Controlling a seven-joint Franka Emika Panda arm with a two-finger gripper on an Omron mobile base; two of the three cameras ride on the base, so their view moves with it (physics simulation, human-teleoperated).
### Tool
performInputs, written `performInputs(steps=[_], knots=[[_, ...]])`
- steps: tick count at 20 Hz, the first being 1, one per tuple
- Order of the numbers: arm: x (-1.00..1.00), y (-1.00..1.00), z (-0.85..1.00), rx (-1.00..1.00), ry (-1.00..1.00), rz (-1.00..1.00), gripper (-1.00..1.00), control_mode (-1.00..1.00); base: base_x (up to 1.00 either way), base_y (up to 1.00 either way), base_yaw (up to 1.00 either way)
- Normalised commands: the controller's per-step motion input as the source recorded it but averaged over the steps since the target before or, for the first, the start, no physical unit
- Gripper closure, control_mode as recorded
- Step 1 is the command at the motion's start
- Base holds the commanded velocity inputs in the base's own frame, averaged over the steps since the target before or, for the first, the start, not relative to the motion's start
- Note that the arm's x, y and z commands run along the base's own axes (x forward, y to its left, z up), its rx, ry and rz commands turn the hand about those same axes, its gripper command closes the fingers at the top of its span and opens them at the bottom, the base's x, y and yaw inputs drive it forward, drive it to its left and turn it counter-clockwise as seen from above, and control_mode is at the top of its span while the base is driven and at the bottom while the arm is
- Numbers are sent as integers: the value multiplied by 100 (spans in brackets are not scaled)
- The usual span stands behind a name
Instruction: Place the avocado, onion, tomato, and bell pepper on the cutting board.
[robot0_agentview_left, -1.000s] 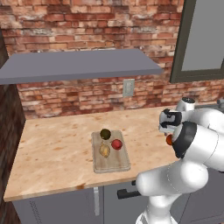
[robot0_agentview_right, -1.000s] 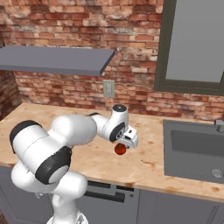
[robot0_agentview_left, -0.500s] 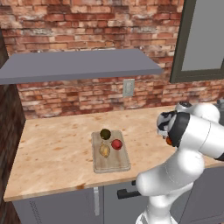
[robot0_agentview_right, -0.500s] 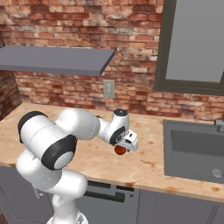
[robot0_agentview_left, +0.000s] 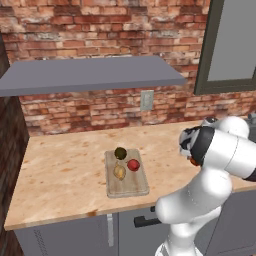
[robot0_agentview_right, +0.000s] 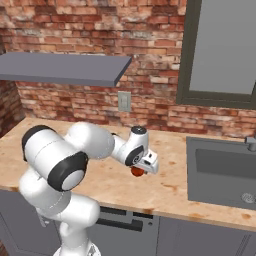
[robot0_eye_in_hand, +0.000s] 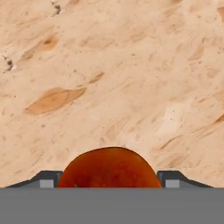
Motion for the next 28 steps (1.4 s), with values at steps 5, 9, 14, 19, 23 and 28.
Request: performInputs(steps=[5, 9, 14, 19, 23, 28], knots=[[-21, 20, 61, 0, -9, 0, 100, -100, 0, 0, 0], [-42, 52, 67, 0, -8, 0, 100, -100, 0, 0, 0], [-52, 65, 71, 0, -11, 0, 100, -100, 0, 0, 0], [-60, 67, 74, 0, -15, 0, 100, -100, 0, 0, 0], [-71, 64, 60, 0, -18, 0, 100, -100, 0, 0, 0], [-67, 68, 51, 0, -17, 0, 100, -100, 0, 0, 0]])
